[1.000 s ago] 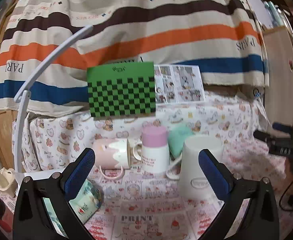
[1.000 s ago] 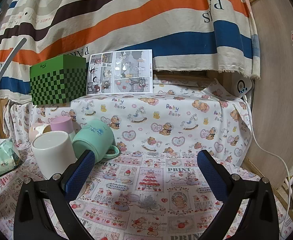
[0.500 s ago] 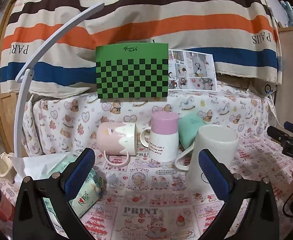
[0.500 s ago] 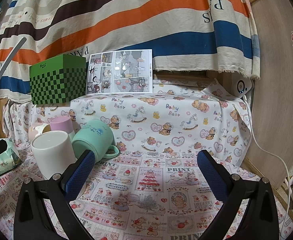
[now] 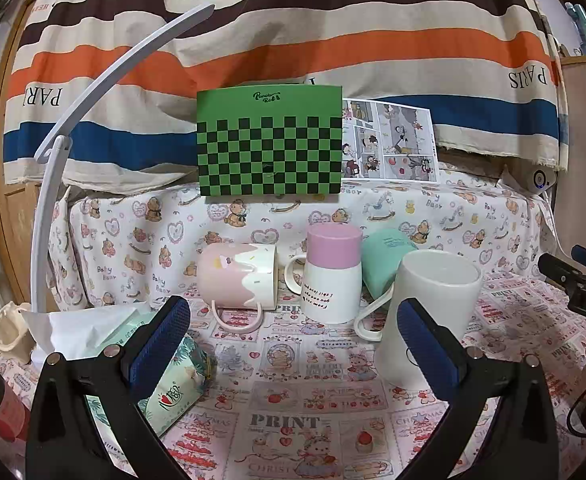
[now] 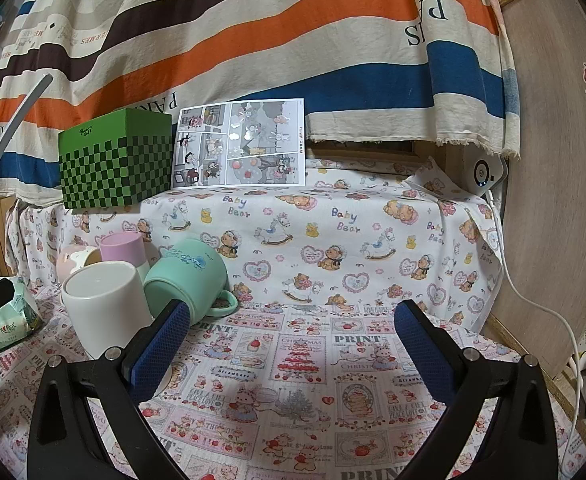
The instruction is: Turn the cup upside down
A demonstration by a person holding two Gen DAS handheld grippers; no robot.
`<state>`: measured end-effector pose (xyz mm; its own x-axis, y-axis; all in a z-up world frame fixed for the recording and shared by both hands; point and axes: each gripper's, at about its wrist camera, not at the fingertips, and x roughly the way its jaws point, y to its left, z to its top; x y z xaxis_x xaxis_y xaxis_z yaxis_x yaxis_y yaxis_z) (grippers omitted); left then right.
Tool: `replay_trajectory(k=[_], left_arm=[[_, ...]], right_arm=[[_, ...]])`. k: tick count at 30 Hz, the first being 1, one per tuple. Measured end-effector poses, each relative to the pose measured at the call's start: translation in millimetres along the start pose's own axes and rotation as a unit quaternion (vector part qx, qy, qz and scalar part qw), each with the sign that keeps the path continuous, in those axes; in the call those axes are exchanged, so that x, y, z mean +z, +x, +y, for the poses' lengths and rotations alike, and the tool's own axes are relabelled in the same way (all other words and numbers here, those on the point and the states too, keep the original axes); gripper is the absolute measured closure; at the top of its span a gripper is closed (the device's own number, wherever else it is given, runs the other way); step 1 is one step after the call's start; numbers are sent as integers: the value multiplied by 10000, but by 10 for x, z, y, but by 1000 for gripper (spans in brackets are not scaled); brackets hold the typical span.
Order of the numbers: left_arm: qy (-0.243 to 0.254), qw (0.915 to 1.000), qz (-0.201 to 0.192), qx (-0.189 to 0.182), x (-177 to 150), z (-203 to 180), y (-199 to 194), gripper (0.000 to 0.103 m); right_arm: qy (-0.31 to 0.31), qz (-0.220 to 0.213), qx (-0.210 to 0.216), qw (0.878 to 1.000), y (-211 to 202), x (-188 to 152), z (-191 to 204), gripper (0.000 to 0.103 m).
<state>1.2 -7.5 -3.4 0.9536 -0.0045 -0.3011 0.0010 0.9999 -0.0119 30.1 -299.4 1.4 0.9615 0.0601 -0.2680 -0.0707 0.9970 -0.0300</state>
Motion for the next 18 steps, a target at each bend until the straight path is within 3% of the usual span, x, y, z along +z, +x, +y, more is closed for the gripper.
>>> replay_trajectory(k=[18], left_arm=[[-5,10000,0,22,-3,5,-3,0]], right_arm=[[4,4,-14,10000,6,2,-13,0]])
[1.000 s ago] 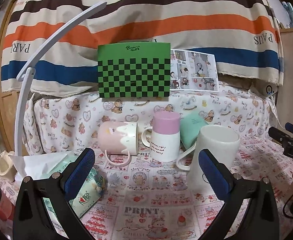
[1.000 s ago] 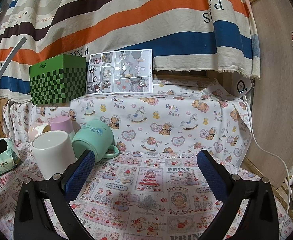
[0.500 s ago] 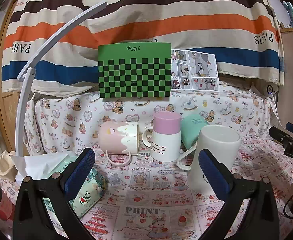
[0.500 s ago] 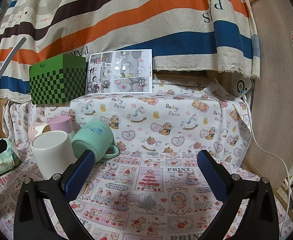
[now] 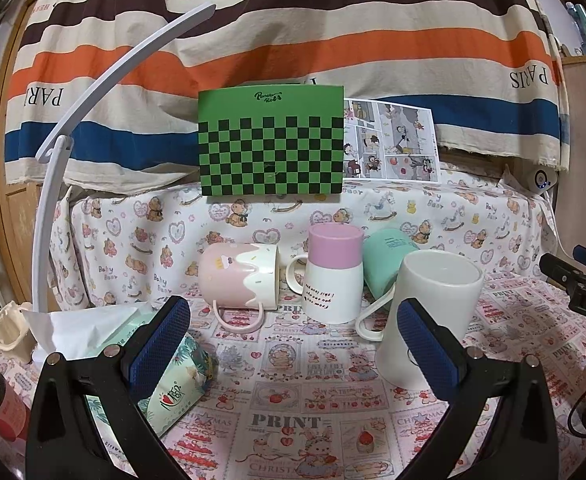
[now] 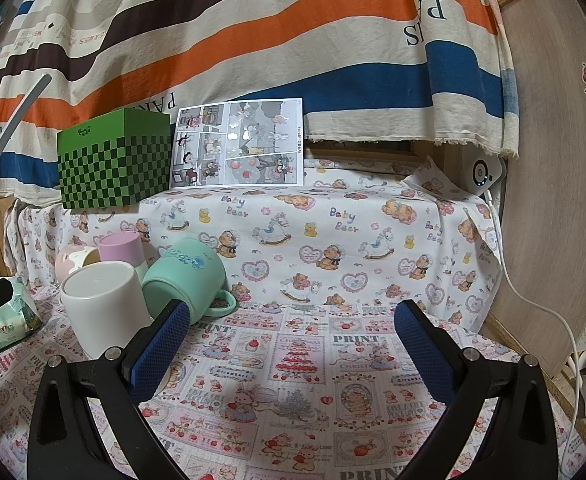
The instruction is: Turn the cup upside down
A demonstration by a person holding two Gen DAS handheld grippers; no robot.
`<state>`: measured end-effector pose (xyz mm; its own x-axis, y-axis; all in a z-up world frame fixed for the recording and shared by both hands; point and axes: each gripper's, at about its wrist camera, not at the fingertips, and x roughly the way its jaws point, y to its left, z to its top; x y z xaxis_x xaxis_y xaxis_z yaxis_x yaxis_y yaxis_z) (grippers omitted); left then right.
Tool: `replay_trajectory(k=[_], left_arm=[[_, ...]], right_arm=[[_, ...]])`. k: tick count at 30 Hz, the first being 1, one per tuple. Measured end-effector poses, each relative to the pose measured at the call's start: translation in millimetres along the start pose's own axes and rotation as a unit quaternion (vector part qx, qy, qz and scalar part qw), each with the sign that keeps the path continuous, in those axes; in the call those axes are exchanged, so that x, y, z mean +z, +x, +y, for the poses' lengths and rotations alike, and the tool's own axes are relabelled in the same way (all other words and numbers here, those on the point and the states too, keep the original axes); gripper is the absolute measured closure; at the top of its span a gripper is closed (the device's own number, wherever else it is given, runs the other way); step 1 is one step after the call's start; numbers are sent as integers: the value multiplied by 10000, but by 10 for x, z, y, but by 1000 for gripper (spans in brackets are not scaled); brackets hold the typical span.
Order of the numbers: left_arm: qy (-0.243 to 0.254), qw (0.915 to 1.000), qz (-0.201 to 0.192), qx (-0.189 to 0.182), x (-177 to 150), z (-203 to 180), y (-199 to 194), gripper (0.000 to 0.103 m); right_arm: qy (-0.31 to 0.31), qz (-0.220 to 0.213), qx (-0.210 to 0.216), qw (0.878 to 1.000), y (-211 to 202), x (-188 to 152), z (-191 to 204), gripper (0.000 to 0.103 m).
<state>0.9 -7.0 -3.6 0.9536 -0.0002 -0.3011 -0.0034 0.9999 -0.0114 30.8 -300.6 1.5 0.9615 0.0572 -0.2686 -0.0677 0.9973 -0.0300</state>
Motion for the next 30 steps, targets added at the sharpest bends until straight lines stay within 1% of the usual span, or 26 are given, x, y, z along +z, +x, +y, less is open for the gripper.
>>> replay_trajectory(k=[30], left_arm=[[6,10000,20,-51,-6,-23,11,0]], right_arm=[[1,25,-10,10000,8,1,-16,0]])
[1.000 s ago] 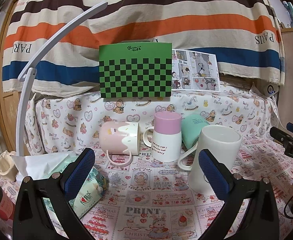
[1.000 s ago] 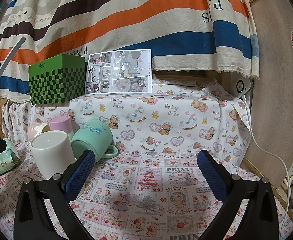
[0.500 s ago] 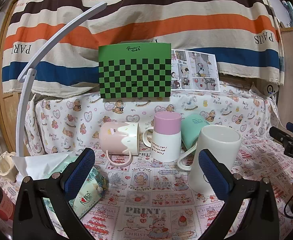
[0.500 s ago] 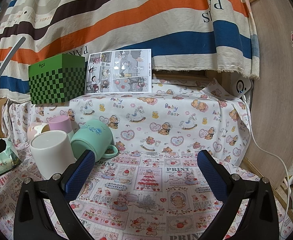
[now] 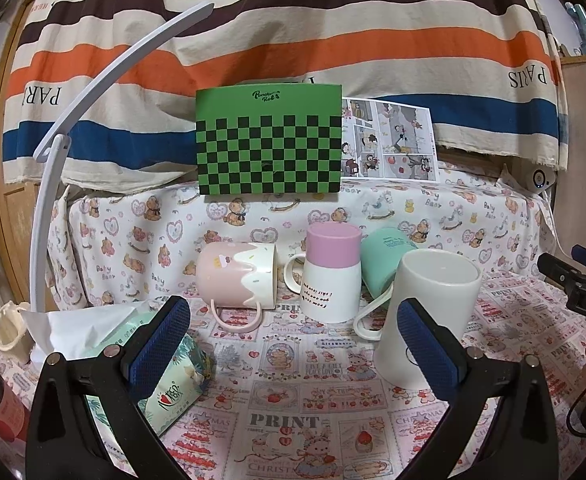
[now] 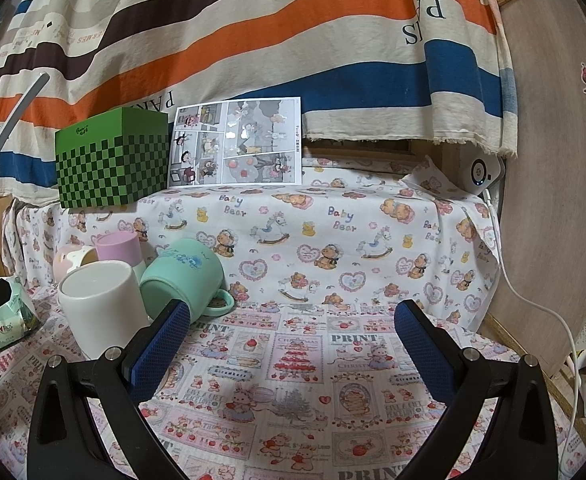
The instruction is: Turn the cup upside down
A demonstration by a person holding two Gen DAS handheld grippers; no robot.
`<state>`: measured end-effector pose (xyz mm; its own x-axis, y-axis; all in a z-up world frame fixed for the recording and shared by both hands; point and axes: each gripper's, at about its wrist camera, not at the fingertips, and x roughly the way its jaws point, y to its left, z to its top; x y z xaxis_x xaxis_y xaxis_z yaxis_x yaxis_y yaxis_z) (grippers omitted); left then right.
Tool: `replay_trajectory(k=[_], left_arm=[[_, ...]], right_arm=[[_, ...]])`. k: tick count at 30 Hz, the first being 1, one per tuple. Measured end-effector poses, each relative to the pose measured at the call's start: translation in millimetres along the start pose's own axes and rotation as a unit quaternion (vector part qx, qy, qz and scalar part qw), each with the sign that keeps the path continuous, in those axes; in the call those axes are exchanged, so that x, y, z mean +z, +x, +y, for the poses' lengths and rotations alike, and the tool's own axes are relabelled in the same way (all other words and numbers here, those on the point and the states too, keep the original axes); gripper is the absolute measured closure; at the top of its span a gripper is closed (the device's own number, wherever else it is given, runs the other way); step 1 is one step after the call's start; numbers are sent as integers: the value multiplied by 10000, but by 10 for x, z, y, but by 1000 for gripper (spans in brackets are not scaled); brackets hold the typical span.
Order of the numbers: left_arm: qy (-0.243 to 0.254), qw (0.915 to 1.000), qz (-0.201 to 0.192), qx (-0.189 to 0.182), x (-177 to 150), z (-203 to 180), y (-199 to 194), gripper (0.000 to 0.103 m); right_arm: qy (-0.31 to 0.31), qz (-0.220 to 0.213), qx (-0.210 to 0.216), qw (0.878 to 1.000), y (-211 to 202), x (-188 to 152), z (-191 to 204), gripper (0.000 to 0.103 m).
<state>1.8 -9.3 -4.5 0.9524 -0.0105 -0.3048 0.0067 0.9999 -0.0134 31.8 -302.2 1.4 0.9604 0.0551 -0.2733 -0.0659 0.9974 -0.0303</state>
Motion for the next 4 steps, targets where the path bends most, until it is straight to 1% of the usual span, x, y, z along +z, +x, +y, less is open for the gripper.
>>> replay_trajectory(k=[4], left_arm=[[33,10000,-30,3,1,-12,3,0]], right_arm=[[-3,0,6,10000,7,1,-3,0]])
